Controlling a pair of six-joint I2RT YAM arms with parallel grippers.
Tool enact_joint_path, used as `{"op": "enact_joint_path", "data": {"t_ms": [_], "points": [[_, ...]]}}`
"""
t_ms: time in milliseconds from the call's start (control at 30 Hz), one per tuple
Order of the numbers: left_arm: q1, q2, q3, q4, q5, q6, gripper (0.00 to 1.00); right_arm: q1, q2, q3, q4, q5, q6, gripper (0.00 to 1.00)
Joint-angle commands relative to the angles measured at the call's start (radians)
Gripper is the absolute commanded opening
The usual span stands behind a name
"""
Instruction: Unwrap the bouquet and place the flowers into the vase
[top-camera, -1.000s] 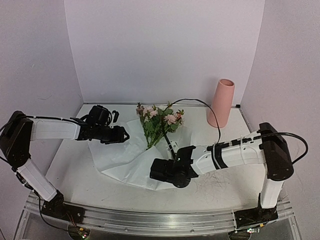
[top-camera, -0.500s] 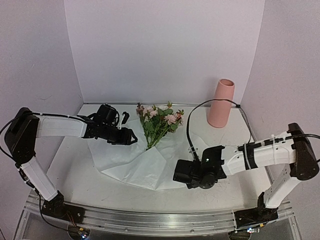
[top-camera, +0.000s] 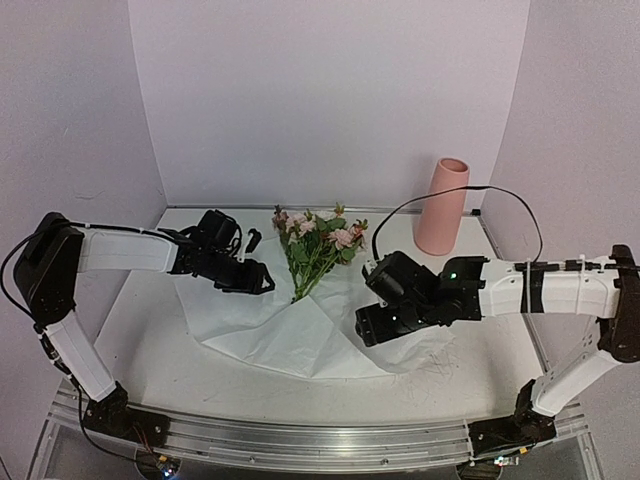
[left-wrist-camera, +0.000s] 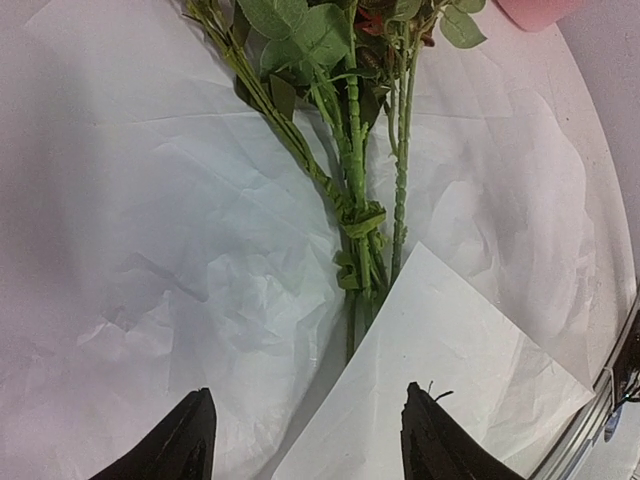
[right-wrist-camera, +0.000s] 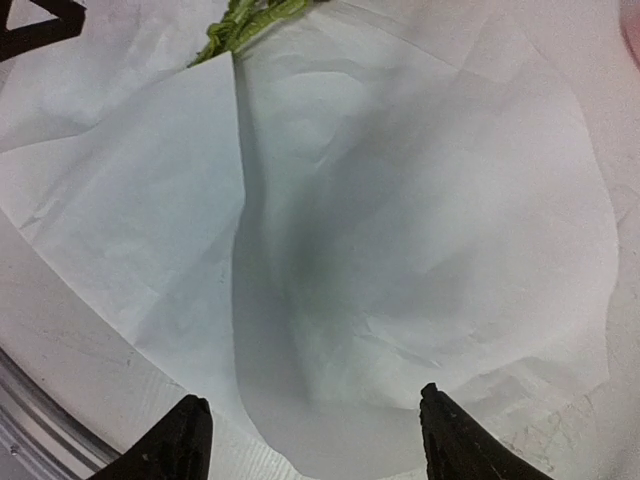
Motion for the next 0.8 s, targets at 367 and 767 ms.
{"op": "enact_joint_path", "data": {"t_ms": [367, 767], "points": [[0.003, -0.078, -0.014, -0.013, -0.158, -0.025, 0.66, -0.220, 0.403, 0.195, 0.347, -0.527, -0.135, 0.76], [0.007, -0.078, -0.051, -0.016, -0.215, -0.024, 0.66, -0.253, 0.517, 0.233, 0.464, -0.846, -0.099, 0.75]]}}
